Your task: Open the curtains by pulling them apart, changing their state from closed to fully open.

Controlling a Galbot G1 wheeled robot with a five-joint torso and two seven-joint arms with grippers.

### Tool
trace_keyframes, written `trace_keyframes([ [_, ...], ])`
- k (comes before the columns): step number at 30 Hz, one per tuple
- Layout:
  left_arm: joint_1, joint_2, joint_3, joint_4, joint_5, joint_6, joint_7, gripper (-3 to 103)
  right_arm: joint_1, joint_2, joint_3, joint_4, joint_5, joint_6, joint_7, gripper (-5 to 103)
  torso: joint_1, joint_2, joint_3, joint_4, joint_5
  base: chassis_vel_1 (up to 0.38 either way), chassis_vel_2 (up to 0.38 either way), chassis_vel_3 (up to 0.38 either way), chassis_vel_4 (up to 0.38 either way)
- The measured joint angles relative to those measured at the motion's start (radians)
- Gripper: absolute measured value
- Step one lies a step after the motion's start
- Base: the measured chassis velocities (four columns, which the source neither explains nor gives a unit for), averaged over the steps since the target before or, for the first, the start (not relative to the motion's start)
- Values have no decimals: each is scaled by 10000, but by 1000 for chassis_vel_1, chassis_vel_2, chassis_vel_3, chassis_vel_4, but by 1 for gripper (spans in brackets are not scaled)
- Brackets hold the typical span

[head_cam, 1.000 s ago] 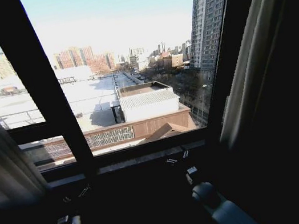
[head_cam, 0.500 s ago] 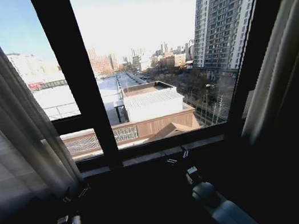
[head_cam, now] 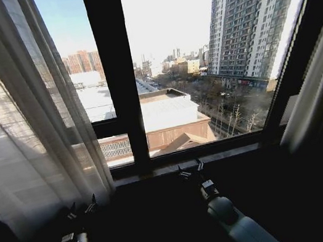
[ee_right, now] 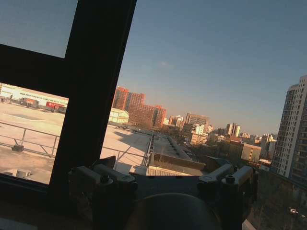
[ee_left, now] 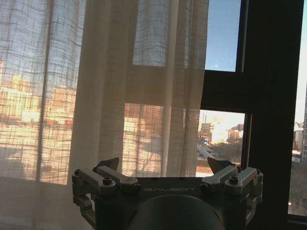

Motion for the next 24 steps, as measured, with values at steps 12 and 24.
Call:
trace_keyframes([
  [12,0,0,-2,0,0,0,1,100,0,3,0,0,0,0,0,100,2,0,0,7,-9,-34,18,27,-24],
  [24,-1,0,-3,0,0,0,1,100,0,3,1,0,0,-1,0,100,13,-3,3,4,-7,-101,91,94,-76],
])
